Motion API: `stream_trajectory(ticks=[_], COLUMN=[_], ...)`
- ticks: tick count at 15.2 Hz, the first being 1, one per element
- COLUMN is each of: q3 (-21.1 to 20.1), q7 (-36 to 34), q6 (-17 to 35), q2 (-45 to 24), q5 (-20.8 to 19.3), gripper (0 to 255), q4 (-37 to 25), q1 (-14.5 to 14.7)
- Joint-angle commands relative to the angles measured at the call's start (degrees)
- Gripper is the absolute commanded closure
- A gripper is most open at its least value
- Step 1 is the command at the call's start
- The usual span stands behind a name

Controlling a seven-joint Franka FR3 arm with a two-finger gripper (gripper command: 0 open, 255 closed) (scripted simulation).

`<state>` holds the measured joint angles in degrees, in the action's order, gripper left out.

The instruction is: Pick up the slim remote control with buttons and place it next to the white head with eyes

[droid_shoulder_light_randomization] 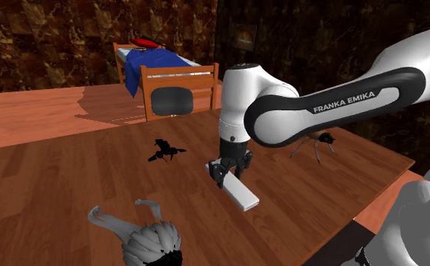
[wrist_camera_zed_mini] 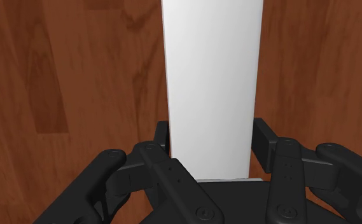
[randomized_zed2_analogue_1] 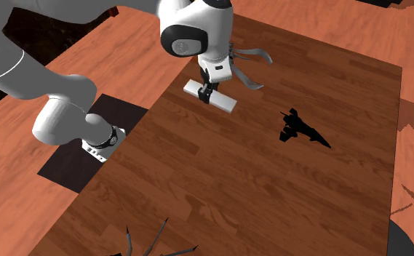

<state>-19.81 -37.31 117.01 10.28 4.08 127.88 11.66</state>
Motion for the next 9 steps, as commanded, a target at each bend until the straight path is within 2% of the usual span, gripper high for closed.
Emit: stream_trajectory(ticks=[1, 9], q3=[-0.13, -0.58], q7=[-0.14, -0.84], q6=[1.73, 8.09], q2=[-0.64, -3.54], q5=[-0.16, -1.0], gripper=[255, 255], q4=[1.06, 4.64], q1=[0.0, -0.02])
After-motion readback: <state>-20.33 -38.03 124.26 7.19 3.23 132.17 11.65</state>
